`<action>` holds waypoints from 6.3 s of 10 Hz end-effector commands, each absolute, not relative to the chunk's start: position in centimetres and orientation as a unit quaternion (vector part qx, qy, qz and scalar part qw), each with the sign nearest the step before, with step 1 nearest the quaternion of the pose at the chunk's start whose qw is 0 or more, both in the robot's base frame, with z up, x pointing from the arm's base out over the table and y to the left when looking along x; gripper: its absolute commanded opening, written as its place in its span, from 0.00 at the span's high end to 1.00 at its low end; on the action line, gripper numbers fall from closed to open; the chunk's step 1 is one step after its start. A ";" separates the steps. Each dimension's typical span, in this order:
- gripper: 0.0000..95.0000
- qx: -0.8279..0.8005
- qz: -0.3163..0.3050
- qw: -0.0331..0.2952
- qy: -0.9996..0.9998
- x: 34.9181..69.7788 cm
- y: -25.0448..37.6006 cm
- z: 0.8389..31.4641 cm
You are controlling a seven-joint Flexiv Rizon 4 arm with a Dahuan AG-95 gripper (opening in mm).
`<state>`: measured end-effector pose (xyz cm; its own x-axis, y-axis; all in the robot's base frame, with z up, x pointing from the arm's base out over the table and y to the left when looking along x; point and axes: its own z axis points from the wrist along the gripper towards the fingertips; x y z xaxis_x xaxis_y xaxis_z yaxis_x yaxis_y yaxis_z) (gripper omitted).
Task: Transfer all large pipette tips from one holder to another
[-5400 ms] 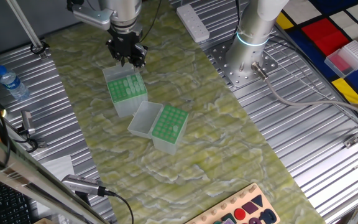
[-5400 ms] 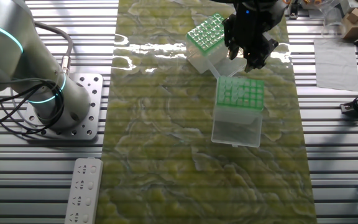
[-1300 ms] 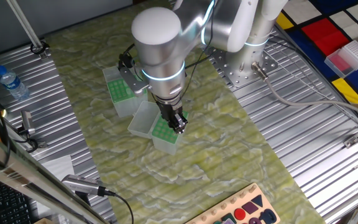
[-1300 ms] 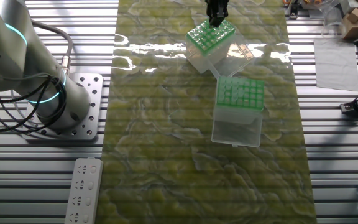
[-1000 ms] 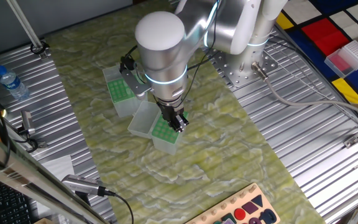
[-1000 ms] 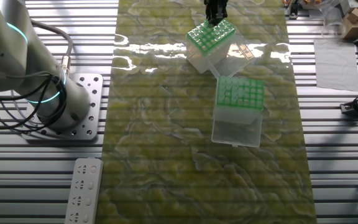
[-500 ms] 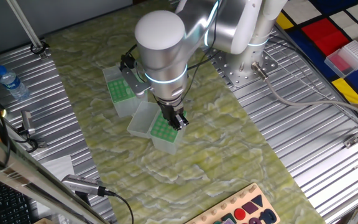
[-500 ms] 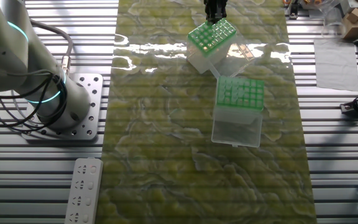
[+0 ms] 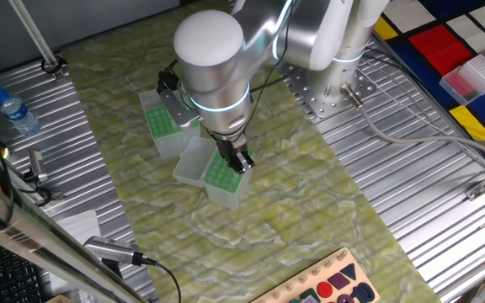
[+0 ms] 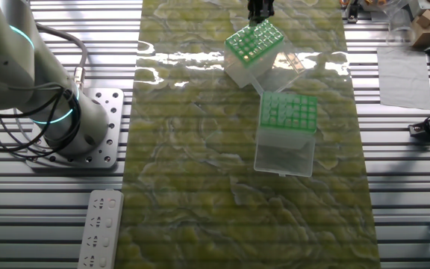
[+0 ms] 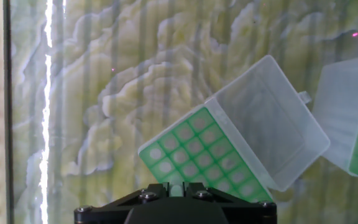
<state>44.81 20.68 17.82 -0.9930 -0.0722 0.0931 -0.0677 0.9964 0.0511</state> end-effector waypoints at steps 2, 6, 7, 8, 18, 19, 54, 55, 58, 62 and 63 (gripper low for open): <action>1.00 0.047 -0.003 0.050 -0.998 44.4 20.6 20.1; 1.00 0.064 0.004 0.062 -0.996 43.8 19.6 23.3; 1.00 0.066 0.002 0.066 -0.996 43.8 19.4 23.6; 1.00 0.067 0.001 0.074 -0.995 43.8 19.0 24.1; 1.00 0.072 -0.006 0.160 -0.984 44.7 17.6 27.1; 1.00 0.072 -0.006 0.164 -0.984 44.7 17.6 27.4; 1.00 0.380 0.158 0.060 -0.909 52.3 2.2 29.9; 1.00 0.377 0.154 0.060 -0.912 52.4 2.2 29.8; 1.00 0.369 0.140 0.055 -0.917 52.3 2.0 29.4; 1.00 0.364 0.122 0.048 -0.922 52.1 1.4 28.5; 1.00 0.362 0.119 0.046 -0.923 52.0 1.3 28.3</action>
